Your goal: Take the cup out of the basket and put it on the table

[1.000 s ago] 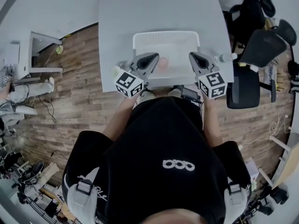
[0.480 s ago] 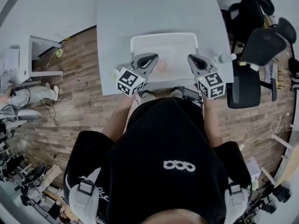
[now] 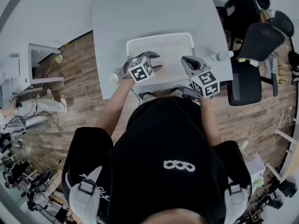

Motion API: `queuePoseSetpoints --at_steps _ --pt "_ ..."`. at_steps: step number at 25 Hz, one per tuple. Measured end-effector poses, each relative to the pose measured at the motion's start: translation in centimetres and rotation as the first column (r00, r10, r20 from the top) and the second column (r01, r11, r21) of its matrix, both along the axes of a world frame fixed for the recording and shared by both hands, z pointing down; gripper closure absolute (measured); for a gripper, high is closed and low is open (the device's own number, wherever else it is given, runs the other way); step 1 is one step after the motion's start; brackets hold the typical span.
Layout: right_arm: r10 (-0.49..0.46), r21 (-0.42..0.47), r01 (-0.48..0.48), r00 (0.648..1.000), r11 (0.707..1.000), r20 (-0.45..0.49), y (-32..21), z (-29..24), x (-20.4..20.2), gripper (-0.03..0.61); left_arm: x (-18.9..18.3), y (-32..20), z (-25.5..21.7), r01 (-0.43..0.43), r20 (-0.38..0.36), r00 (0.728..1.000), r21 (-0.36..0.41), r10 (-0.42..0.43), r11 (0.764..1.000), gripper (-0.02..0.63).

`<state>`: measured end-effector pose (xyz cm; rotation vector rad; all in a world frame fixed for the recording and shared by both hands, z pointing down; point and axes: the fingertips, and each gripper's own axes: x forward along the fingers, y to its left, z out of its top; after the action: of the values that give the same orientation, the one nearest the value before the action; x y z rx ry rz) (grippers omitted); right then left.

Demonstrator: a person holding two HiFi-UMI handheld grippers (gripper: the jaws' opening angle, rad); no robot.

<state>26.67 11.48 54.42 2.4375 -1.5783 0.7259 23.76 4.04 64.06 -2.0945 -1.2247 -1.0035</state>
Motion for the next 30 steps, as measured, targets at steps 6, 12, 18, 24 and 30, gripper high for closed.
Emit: queuePoseSetpoints --at_steps 6,12,18,24,30 --pt "0.032 0.000 -0.032 0.999 0.999 0.026 0.3 0.7 -0.2 0.554 -0.6 0.0 6.2 -0.269 0.140 0.960 0.238 0.241 0.933 0.371" --pt "0.075 0.013 -0.075 0.996 0.997 0.040 0.9 1.0 -0.3 0.554 -2.0 -0.3 11.9 -0.410 0.256 0.906 0.336 0.337 0.848 0.329" --pt "0.118 0.010 -0.119 0.991 0.993 0.060 2.4 1.6 -0.7 0.554 -2.0 0.2 15.0 -0.414 0.269 0.904 0.365 0.331 0.834 0.316" --pt "0.155 0.003 -0.156 0.985 0.988 0.070 3.8 1.9 -0.9 0.554 -2.2 0.7 17.6 -0.443 0.310 0.889 0.385 0.339 0.810 0.316" --pt "0.173 -0.004 -0.174 0.982 0.985 0.079 5.0 2.2 -1.1 0.554 -2.0 0.9 18.3 -0.434 0.311 0.892 0.383 0.328 0.816 0.307"
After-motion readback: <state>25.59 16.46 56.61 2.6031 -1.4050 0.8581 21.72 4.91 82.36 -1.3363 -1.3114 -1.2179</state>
